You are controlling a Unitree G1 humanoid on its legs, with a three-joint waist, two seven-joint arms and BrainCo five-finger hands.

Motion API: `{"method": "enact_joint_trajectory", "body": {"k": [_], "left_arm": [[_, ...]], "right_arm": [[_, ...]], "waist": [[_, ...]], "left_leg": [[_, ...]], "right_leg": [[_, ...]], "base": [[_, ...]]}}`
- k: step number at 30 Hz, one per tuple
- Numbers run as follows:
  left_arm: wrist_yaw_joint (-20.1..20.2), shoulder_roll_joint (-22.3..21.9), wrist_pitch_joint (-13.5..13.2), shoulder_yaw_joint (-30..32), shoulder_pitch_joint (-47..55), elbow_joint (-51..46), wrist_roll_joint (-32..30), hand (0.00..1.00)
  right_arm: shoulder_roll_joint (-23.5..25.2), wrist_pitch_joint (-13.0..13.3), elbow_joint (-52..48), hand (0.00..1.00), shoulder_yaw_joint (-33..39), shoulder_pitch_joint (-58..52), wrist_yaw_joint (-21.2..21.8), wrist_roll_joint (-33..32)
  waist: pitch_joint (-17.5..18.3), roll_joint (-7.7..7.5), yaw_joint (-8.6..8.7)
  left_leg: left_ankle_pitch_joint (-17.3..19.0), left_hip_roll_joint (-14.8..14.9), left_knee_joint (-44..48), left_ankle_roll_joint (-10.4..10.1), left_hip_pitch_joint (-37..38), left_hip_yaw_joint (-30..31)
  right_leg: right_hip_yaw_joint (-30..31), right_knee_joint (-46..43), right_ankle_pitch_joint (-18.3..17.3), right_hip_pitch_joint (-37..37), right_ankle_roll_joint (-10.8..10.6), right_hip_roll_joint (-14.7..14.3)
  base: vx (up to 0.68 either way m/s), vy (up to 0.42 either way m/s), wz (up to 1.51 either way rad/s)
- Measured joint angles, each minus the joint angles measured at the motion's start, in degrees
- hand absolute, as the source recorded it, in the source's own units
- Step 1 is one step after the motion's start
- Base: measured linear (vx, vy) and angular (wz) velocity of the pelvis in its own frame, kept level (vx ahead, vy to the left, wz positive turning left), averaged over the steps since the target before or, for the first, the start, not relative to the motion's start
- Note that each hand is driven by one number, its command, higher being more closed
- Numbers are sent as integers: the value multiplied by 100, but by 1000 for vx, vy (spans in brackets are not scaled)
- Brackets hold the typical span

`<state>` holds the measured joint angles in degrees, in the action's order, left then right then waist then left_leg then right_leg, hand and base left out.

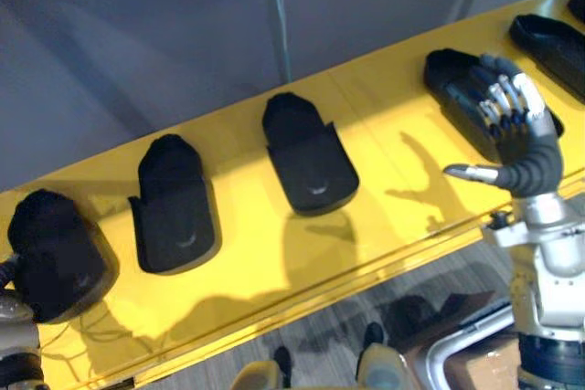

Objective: Walk over and take plastic housings, then place them on the shelf

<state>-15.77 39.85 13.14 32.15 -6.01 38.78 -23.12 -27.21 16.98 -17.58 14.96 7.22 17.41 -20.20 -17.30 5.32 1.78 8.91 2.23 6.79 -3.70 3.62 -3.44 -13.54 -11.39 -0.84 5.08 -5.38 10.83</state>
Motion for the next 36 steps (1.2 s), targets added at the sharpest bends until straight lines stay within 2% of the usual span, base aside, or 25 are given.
{"method": "enact_joint_trajectory", "body": {"k": [5, 6, 7, 8, 9, 12, 14, 16, 18, 19, 21, 23, 24, 25, 26, 30, 33, 36], "left_arm": [[-355, -14, 345, 2, -84, -97, 39, 0], [-617, -13, 358, 6, -91, -176, 57, 0], [-661, -13, 358, 7, -93, -194, 57, 0], [-874, -13, 349, 14, -128, -298, 61, 0], [-1098, -13, 279, 13, -207, -371, 75, 0], [-1779, -11, -190, 15, -331, -768, 267, 0], [-2256, -28, -702, 14, -325, -1317, 473, 0], [-2511, -124, -1100, 28, -304, -1829, 536, 0], [-2583, -456, -1416, 33, -305, -2398, 647, 0], [-2565, -868, -1683, 13, -269, -2827, 756, 0], [-2411, -1222, -1848, -108, -131, -3215, 921, 0], [-1849, -1665, -2000, -368, 207, -3826, 1255, 0], [-1360, -1937, -2058, -553, 428, -4187, 1600, 0], [-1148, -2039, -2058, -610, 504, -4305, 1715, 0], [-770, -2216, -2052, -722, 643, -4466, 1965, 0], [-4, -2663, -2048, -1100, 913, -4665, 2627, 0], [274, -2903, -2044, -1423, 1047, -4764, 2967, 0], [398, -2977, -2055, -1757, 1058, -4808, 3002, 0]], "right_arm": [[7, 23, 3, 0, -123, 2, 42, -1], [8, 56, 6, 0, -260, 2, 43, 0], [8, 63, 6, 0, -297, 2, 43, 0], [15, 77, 6, 0, -453, 4, 39, 4], [20, 90, 8, 0, -581, 4, 31, 16], [68, 289, 14, 0, -887, 37, 0, 21], [204, 498, 13, 0, -1106, 82, 21, -12], [341, 563, 13, 0, -1350, 198, 130, -158], [463, 571, 15, 0, -1640, 370, 165, -191], [619, 570, 25, 0, -1944, 494, 199, -280], [781, 568, 51, 0, -2206, 574, 212, -277], [954, 564, 126, 0, -2439, 662, 202, -264], [1057, 563, 238, 0, -2499, 727, 195, -261], [1097, 561, 293, 0, -2516, 752, 195, -260], [1167, 552, 351, 0, -2536, 779, 208, -262], [1283, 552, 353, 0, -2688, 793, 510, -441], [1365, 518, 377, 0, -3026, 921, 652, -649], [1515, 506, 704, 0, -3317, 1150, 670, -819]], "waist": [[-29, -6, 18], [-29, -7, 15], [-29, -7, 14], [-28, -8, -9], [-28, -8, -43], [-19, -25, -106], [-9, -43, -117], [12, -70, -212], [71, -80, -281], [172, -106, -350], [299, -158, -473], [405, -258, -614], [483, -336, -747], [496, -358, -779], [511, -384, -812], [583, -408, -913], [615, -431, -947], [681, -450, -1003]], "left_leg": [[73, 16, 170, 22, -91, 29], [74, 22, 170, 23, -89, 39], [74, 21, 170, 23, -88, 43], [74, 24, 173, 23, -84, 56], [74, 27, 178, 22, -79, 77], [74, 35, 193, 22, -70, 169], [74, 38, 223, 21, -57, 308], [73, 46, 237, 21, -43, 347], [73, 41, 257, 20, -51, 464], [71, 37, 260, 18, -54, 599], [69, 31, 256, 14, -68, 696], [57, 20, 257, -7, -70, 881], [42, 15, 250, -31, -91, 988], [37, 13, 251, -40, -87, 1031], [25, 6, 251, -56, -86, 1119], [-36, -11, 222, -123, -180, 1302], [-130, 5, 145, -170, -177, 1392], [-218, 17, 51, -187, -174, 1432]], "right_leg": [[-31, -10, -3, -12, 5, 3], [-38, -10, -3, -23, 4, 8], [-42, -10, -3, -26, 4, 8], [-53, -8, -2, -40, 4, 8], [-72, 0, -2, -65, 3, 6], [-188, 54, 3, -172, -1, 5], [-346, 155, 17, -344, -14, 6], [-397, 222, 33, -421, -21, -4], [-531, 304, 48, -539, -26, -2], [-677, 400, 53, -664, -33, -9], [-795, 494, 57, -753, -36, -31], [-993, 624, 57, -931, -35, -54], [-1070, 675, 55, -980, -33, -68], [-1121, 698, 55, -1018, -33, -72], [-1190, 706, 45, -1076, -17, -71], [-1315, 730, 35, -1128, -1, -71], [-1402, 734, 34, -1163, 0, -86], [-1533, 770, 24, -1242, 17, -100]], "base": [[-16, 1, 3], [-15, 4, 3], [-14, 2, 4], [-12, -2, 5], [-12, -5, 10], [-6, -9, 18], [5, -10, 30], [5, -8, 19], [15, -15, 30], [38, -29, 47], [44, -27, 39], [42, -30, 44], [28, -29, 39], [35, -34, 45], [26, -13, 31], [-28, -7, 26], [-36, -24, 18], [-63, -26, 24]]}}
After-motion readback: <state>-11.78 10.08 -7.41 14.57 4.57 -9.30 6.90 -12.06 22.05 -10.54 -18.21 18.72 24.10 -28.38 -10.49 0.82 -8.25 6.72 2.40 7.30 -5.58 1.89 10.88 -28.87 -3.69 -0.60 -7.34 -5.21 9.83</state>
